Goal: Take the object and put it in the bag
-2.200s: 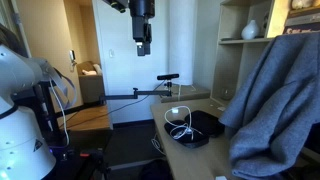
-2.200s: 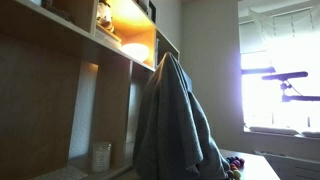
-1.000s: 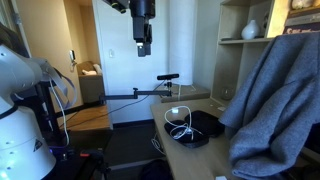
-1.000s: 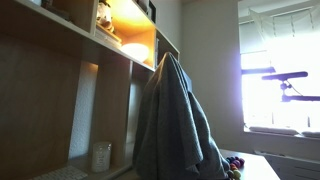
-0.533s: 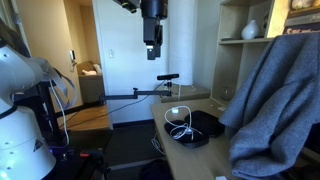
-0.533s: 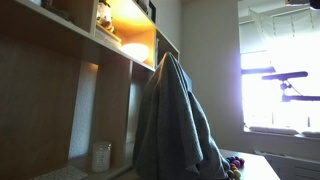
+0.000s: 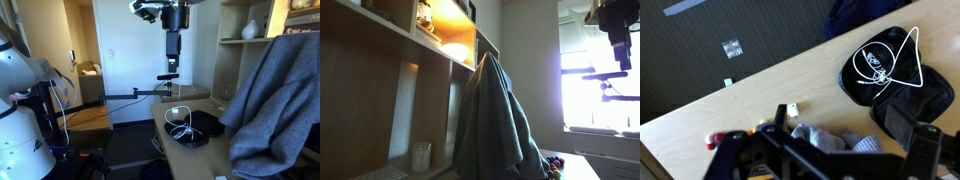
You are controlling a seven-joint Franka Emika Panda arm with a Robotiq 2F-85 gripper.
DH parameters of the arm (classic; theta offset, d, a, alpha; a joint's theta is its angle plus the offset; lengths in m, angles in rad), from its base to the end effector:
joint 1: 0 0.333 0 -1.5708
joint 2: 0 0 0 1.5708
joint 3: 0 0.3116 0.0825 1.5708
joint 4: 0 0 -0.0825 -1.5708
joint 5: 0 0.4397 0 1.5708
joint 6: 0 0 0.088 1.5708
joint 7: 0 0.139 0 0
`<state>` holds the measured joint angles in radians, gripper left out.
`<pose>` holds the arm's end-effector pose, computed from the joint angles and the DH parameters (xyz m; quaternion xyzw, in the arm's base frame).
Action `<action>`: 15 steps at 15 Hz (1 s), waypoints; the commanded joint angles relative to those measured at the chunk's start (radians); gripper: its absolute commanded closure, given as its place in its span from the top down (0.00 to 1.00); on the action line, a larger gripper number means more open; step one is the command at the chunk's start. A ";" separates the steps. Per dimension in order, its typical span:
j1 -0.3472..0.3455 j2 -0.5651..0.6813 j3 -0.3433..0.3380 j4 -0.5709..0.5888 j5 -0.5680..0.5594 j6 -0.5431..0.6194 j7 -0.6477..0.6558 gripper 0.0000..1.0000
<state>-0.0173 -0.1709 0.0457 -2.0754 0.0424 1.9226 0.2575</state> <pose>0.5610 0.0207 0.4506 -0.9924 0.1217 -0.0066 0.0172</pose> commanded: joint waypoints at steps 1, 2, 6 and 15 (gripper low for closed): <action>0.004 0.062 -0.008 0.028 -0.019 0.053 -0.017 1.00; 0.003 0.074 -0.010 0.027 -0.022 0.067 -0.017 1.00; 0.000 0.129 -0.023 0.039 -0.030 0.080 -0.017 1.00; 0.002 0.203 -0.055 0.054 -0.023 0.073 -0.018 1.00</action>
<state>-0.0183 0.0328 -0.0054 -2.0232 0.0190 1.9975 0.2395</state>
